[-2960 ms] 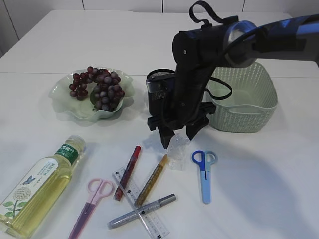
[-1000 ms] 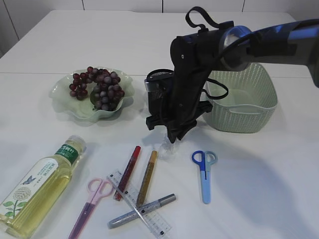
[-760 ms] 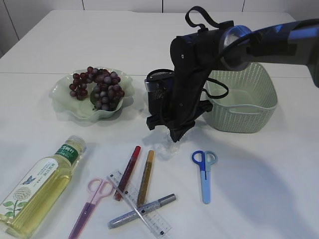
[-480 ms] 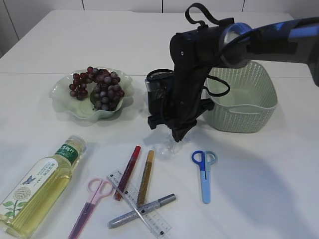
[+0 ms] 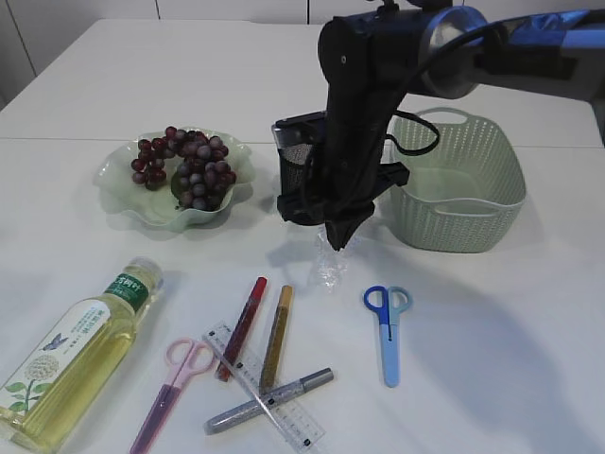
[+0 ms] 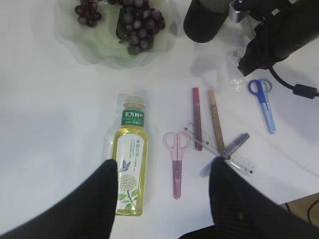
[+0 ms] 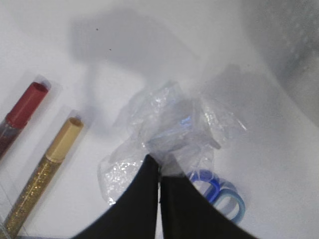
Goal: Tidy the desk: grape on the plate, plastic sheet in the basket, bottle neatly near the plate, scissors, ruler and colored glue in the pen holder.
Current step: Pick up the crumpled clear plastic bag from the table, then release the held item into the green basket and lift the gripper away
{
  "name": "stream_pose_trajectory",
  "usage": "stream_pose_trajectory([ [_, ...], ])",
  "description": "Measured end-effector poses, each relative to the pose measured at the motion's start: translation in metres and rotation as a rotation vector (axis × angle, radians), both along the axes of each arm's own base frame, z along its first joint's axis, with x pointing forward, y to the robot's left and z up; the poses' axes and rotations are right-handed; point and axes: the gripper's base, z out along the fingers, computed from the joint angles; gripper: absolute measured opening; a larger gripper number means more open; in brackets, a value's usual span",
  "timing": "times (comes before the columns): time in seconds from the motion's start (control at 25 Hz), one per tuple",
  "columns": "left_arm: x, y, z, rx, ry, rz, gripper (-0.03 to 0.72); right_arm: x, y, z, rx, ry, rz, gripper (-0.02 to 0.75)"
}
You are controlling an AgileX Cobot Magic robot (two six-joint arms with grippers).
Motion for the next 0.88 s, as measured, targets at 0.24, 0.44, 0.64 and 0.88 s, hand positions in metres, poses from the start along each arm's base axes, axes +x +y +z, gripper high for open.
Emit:
stream_pose_trajectory([
  [0.24,0.000,0.000,0.000,0.000,0.000,0.000,0.426,0.006,0.004,0.016,0.035,-0.047,-0.002,0.015],
  [0.44,0.000,0.000,0.000,0.000,0.000,0.000,0.426,0.013,0.009,0.041,0.086,-0.119,-0.003,0.015],
  [0.64,0.000,0.000,0.000,0.000,0.000,0.000,0.426,0.011,0.008,0.060,0.113,-0.154,-0.008,0.015],
  [0.88,0.000,0.000,0.000,0.005,-0.002,0.002,0.426,0.010,-0.009,0.089,0.138,-0.195,-0.044,0.015],
])
